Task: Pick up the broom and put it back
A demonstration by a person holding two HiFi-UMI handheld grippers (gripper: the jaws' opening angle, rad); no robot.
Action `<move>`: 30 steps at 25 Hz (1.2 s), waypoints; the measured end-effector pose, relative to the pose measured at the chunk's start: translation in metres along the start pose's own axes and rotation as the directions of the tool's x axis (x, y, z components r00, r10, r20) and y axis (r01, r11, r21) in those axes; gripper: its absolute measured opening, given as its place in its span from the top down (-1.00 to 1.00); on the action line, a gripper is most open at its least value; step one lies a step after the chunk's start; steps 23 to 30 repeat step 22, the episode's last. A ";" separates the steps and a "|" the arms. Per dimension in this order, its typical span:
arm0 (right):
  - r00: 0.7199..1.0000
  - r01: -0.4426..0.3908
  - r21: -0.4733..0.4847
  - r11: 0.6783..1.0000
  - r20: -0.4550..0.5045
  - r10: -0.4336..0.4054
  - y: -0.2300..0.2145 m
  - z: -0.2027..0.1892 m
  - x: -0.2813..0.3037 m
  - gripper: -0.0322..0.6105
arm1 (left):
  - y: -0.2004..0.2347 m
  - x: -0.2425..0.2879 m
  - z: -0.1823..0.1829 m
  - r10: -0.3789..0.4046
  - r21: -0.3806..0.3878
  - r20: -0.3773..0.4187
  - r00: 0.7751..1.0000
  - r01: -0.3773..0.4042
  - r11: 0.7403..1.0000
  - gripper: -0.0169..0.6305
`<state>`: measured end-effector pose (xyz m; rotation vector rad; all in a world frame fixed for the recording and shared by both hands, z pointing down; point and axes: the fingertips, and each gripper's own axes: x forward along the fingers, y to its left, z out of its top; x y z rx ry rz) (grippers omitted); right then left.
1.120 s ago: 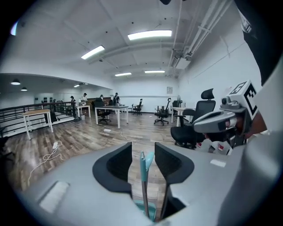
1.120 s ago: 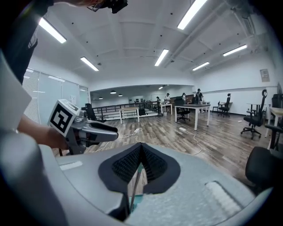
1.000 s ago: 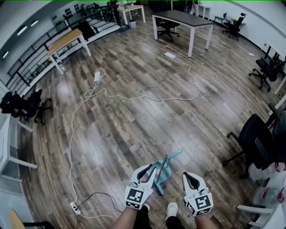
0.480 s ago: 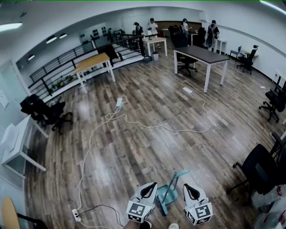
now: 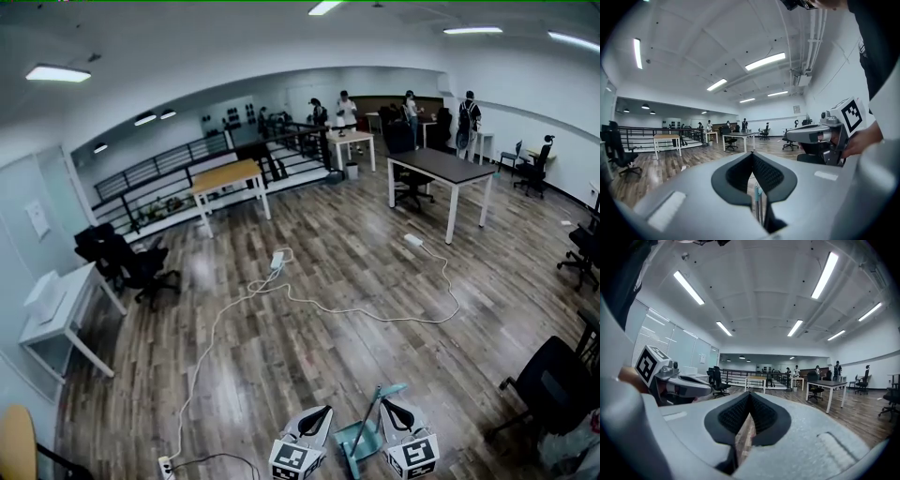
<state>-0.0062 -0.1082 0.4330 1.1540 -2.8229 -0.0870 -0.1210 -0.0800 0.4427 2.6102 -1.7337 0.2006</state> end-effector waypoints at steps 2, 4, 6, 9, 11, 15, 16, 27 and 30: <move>1.000 -0.004 -0.009 1.000 -0.002 0.004 0.002 -0.005 -0.005 0.89 | -0.001 -0.007 -0.002 0.017 -0.006 0.008 1.000 -0.017 1.000 0.89; 1.000 -0.004 -0.015 1.000 -0.005 0.004 0.004 -0.006 -0.007 0.89 | 0.001 -0.011 -0.003 0.031 -0.003 0.007 1.000 -0.031 1.000 0.89; 1.000 -0.005 -0.016 1.000 -0.009 0.005 0.005 -0.006 -0.007 0.89 | 0.004 -0.015 -0.003 0.045 -0.002 0.005 0.999 -0.045 0.999 0.89; 1.000 -0.016 -0.016 1.000 -0.019 0.016 0.009 -0.008 -0.007 0.89 | 0.006 -0.019 -0.006 0.072 -0.010 -0.003 0.997 -0.072 0.997 0.89; 1.000 -0.020 -0.011 1.000 -0.018 0.020 0.011 -0.007 -0.006 0.89 | 0.010 -0.023 -0.006 0.107 -0.017 -0.014 0.994 -0.107 0.994 0.89; 1.000 -0.021 -0.006 1.000 0.006 0.021 0.010 -0.002 -0.006 0.89 | 0.015 -0.024 -0.005 0.137 -0.024 -0.009 0.991 -0.137 0.990 0.89; 1.000 -0.019 -0.004 1.000 0.010 0.019 0.009 -0.002 -0.007 0.89 | 0.015 -0.024 -0.004 0.139 -0.025 -0.008 0.990 -0.139 0.990 0.89; 1.000 -0.013 0.002 1.000 0.006 0.013 0.003 -0.001 -0.008 0.89 | 0.017 -0.023 -0.001 0.146 -0.035 -0.011 0.989 -0.147 0.989 0.89; 1.000 -0.013 0.002 1.000 0.006 0.013 0.003 -0.001 -0.008 0.89 | 0.017 -0.023 -0.001 0.146 -0.035 -0.011 0.989 -0.147 0.989 0.89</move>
